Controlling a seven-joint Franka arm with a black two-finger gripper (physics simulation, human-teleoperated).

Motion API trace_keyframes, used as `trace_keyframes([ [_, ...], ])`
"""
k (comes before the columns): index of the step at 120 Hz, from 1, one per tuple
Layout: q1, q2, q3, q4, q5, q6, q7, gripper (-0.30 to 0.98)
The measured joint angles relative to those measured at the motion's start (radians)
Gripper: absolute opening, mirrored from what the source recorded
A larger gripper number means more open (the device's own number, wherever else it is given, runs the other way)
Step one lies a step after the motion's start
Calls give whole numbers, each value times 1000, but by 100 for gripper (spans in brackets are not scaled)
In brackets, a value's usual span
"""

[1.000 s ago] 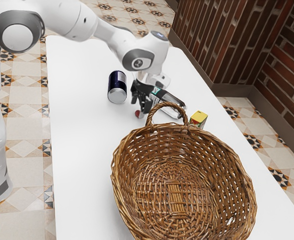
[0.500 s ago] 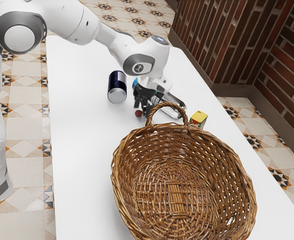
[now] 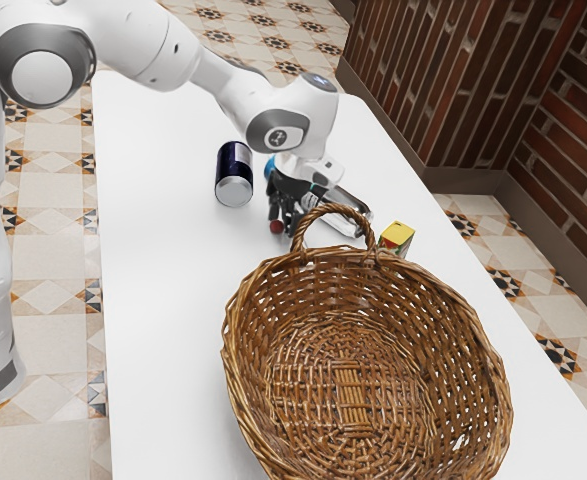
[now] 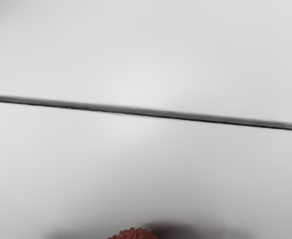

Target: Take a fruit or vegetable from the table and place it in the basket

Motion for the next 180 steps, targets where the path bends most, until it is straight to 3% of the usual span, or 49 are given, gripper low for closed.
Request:
trace_keyframes([
  [81, -2, -4, 1, 2, 1, -1, 4, 16],
  [110, -1, -18, 1, 2, 5, -2, 3, 15],
  [134, -7, -122, 0, 14, 15, -41, -2, 14],
  [163, -91, -230, -63, 284, 112, -287, -44, 15],
  [180, -108, -230, -153, 478, 176, -457, -83, 14],
])
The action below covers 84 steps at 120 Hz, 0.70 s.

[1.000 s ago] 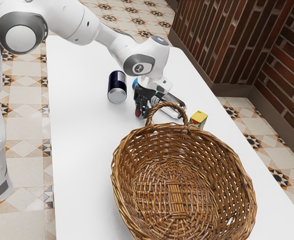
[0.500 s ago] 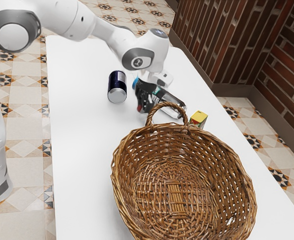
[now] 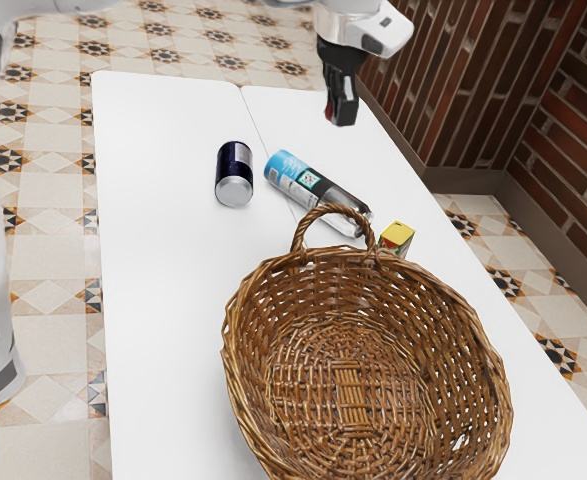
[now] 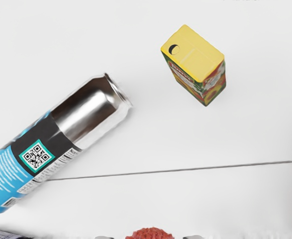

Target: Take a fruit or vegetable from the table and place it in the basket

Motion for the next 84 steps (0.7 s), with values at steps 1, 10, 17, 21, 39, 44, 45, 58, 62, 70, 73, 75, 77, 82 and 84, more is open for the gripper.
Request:
trace_keyframes([
  [1, 0, 0, -8, 10, 3, -10, -3, 14],
  [10, -6, 11, -78, 75, 25, -85, -28, 15],
  [17, -27, 44, -142, 113, 49, -130, -50, 15],
  [21, -45, 73, -174, 138, 63, -150, -63, 14],
  [39, -190, 245, -217, 265, 121, -211, -115, 14],
  [44, -212, 297, -231, 288, 132, -221, -127, 15],
  [45, -213, 307, -235, 292, 134, -223, -130, 14],
  [58, -206, 423, -309, 329, 148, -239, -162, 14],
  [62, -215, 445, -327, 332, 151, -242, -172, 14],
  [70, -234, 484, -347, 344, 153, -246, -191, 14],
  [73, -237, 503, -357, 352, 153, -247, -198, 14],
  [75, -238, 515, -363, 357, 153, -248, -203, 14],
  [77, -239, 526, -369, 363, 153, -248, -207, 14],
  [82, -240, 548, -380, 374, 154, -247, -216, 14],
  [84, -241, 554, -383, 377, 154, -246, -220, 14],
])
